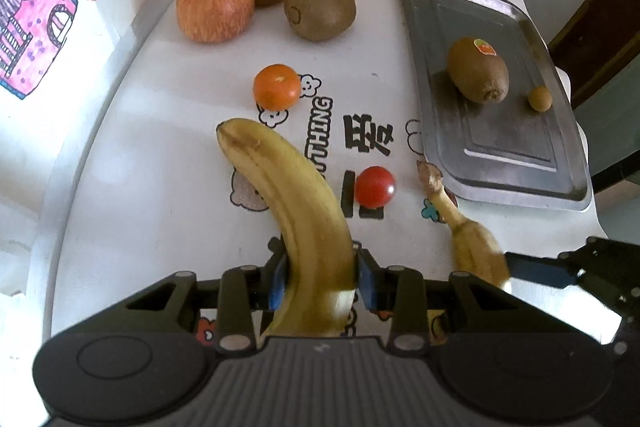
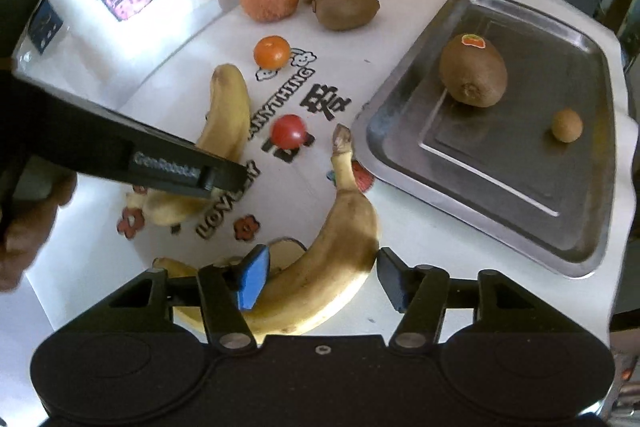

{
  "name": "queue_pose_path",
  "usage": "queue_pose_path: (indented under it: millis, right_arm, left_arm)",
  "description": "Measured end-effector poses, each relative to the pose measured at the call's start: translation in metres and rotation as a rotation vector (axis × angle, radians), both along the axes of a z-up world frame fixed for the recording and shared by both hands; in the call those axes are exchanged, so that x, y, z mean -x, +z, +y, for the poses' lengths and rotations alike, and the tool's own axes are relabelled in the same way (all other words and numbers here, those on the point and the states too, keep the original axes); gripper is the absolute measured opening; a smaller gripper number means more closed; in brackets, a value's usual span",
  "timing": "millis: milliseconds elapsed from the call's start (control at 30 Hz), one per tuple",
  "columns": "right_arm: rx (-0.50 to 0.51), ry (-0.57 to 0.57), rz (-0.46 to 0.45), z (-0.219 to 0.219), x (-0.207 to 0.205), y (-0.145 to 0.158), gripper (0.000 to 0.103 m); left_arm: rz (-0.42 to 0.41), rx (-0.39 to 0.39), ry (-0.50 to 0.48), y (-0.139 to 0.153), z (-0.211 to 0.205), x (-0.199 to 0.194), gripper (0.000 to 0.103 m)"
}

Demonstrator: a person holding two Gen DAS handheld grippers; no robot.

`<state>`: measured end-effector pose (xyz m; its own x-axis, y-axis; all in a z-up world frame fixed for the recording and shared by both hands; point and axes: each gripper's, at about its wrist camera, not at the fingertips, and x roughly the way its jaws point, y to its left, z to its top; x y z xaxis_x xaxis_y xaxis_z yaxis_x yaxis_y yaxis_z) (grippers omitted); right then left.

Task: Organize fruits
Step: 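Hold both separated bananas on the table beside each other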

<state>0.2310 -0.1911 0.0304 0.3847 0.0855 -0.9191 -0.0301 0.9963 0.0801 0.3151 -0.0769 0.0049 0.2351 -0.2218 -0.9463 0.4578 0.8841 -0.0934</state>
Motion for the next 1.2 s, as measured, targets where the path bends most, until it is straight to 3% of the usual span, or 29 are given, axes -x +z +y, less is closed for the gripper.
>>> queue_pose_path:
  millis: [300, 533, 867, 967, 1067, 1200]
  right_arm:
    - [0.056, 0.007, 0.02, -0.006, 0.017, 0.005, 0.057]
    - [0.038, -0.074, 0.05, -0.005, 0.015, -0.001, 0.06]
    - [0.089, -0.103, 0.039, 0.004, 0.016, -0.008, 0.063]
    - [0.088, -0.105, 0.027, 0.003, 0.019, -0.007, 0.06]
    - [0.087, -0.09, 0.017, 0.003, 0.022, -0.005, 0.057]
    - [0.082, -0.077, 0.009, -0.005, 0.026, -0.003, 0.049]
  left_arm:
    - [0.044, 0.007, -0.03, 0.0, -0.004, 0.018, 0.038]
    - [0.051, 0.012, -0.033, 0.001, -0.007, 0.023, 0.039]
    - [0.025, -0.002, -0.035, 0.001, -0.016, 0.022, 0.05]
    - [0.017, -0.011, -0.034, 0.001, -0.017, 0.023, 0.049]
    - [0.006, -0.028, -0.026, 0.002, -0.016, 0.024, 0.04]
    - [0.021, -0.022, -0.032, 0.003, -0.014, 0.025, 0.038]
